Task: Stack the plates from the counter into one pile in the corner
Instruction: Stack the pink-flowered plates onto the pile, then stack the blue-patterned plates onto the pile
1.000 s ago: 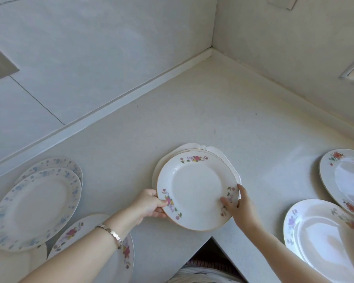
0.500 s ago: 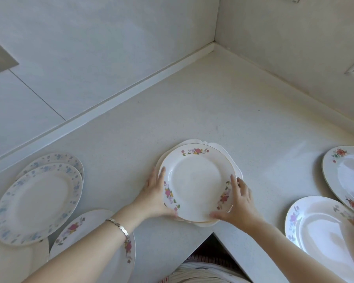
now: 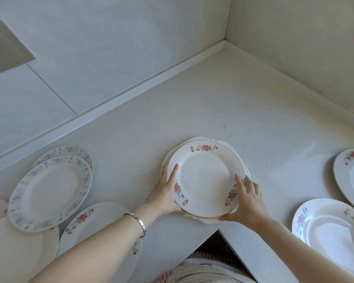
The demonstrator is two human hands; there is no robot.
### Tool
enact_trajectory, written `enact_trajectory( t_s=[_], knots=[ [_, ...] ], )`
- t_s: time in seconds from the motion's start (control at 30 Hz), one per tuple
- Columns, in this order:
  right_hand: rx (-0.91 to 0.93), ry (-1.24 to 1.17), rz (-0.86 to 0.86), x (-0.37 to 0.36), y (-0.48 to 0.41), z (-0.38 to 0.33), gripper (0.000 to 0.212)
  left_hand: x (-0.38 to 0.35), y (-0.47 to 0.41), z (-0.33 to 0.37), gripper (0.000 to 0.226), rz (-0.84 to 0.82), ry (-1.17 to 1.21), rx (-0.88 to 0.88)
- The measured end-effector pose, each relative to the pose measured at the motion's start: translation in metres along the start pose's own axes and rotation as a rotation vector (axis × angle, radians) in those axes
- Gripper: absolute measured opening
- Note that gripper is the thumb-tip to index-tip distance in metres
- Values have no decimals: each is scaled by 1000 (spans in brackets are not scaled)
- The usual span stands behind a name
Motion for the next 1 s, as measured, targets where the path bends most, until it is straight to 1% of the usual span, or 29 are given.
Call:
enact_trajectory(
  t_s=[0.3, 0.43, 0.53, 0.67, 0.7, 0.73, 0.77, 0.8, 0.87, 0.9, 0.97, 1.0],
  knots=[
    [23, -28, 17, 6, 4, -4, 134, 4, 7, 4, 144, -10, 63, 23],
    [5, -35, 20, 6, 4, -6, 136, 3, 6, 9, 143, -43, -22, 38],
    [-6, -33, -19, 3, 3, -9, 138, 1, 6, 14, 142, -82, -61, 75],
    [-52, 109, -134, 4, 2, -13, 134, 6, 10, 11, 135, -85, -24, 127],
    [-44, 177, -152, 6, 4, -18, 131, 11, 14, 8, 133, -68, 9, 138],
    [3, 244, -159, 8, 6, -28, 126, 17, 20, 5, 131, -38, 43, 149],
    [89, 292, -160, 9, 11, -42, 118, 25, 30, 0, 125, 5, 61, 157],
    [203, 311, -150, 8, 17, -61, 109, 34, 42, -7, 114, 59, 44, 163],
    [402, 286, -135, 5, 30, -107, 89, 53, 73, -30, 84, 211, -91, 189],
    [459, 260, -155, -1, 34, -129, 79, 60, 90, -46, 68, 289, -155, 211],
    [458, 123, -245, -20, 37, -169, 59, 67, 124, -85, 42, 391, -168, 312],
    [427, 34, -296, -34, 38, -187, 50, 69, 141, -105, 35, 416, -130, 389]
  ],
)
Point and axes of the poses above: each hand's wrist, its own y-axis away from the middle knuckle, its own x-axis out of the back of the hand, z = x × y, the point moved 6 cm from there along -y, towards the middle knuckle, and after that the axes turned 8 degrees about -y, right-handed, at the moved point
